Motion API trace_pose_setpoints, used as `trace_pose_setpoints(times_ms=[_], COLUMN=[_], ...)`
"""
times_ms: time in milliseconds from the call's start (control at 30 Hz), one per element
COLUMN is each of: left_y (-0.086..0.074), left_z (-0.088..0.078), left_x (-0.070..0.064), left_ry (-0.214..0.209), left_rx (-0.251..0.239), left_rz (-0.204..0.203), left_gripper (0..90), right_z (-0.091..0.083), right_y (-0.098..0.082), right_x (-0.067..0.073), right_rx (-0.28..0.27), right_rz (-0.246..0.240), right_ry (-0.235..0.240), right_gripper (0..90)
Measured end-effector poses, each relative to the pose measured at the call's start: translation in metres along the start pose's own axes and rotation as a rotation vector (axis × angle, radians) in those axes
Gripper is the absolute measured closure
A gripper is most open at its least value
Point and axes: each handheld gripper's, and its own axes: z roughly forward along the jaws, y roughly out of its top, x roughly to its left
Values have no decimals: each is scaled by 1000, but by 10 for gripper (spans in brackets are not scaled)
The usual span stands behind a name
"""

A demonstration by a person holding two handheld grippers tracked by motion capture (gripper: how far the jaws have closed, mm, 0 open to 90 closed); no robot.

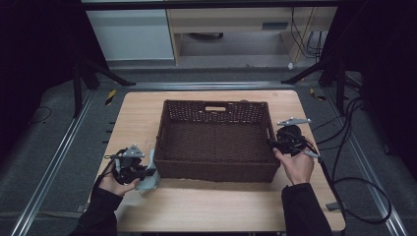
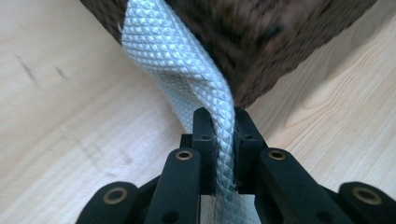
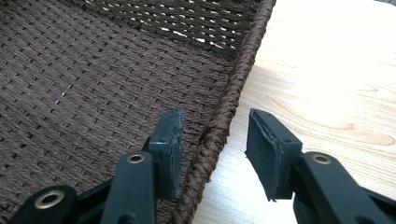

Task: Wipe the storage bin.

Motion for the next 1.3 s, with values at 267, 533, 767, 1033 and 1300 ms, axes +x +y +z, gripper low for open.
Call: trace_pose_setpoints(times_ms=[267,533,767,1033,1300], left_y=[7,10,0,-9,-9], left_z=[-23,-37,-7,24,13], left_x=[-2,-9,-4,-1,7], left_ry=[9,27,12,9,24], left_rx=[-69,-89,-25,78,35], left_rz=[7,35,4,6,-30], left_gripper=[818,819,818,818,818], right_z=[0,-3,-2,-2,-3], right_y=[0,0,-1,-1,-1], right_x=[1,-1,0,1,0], right_rx=[1,-9,-3,-2,-5], right_rz=[-5,-6,-9,-10,-8], right_ry=[5,5,4,8,13], right_gripper=[542,538,536,536,535])
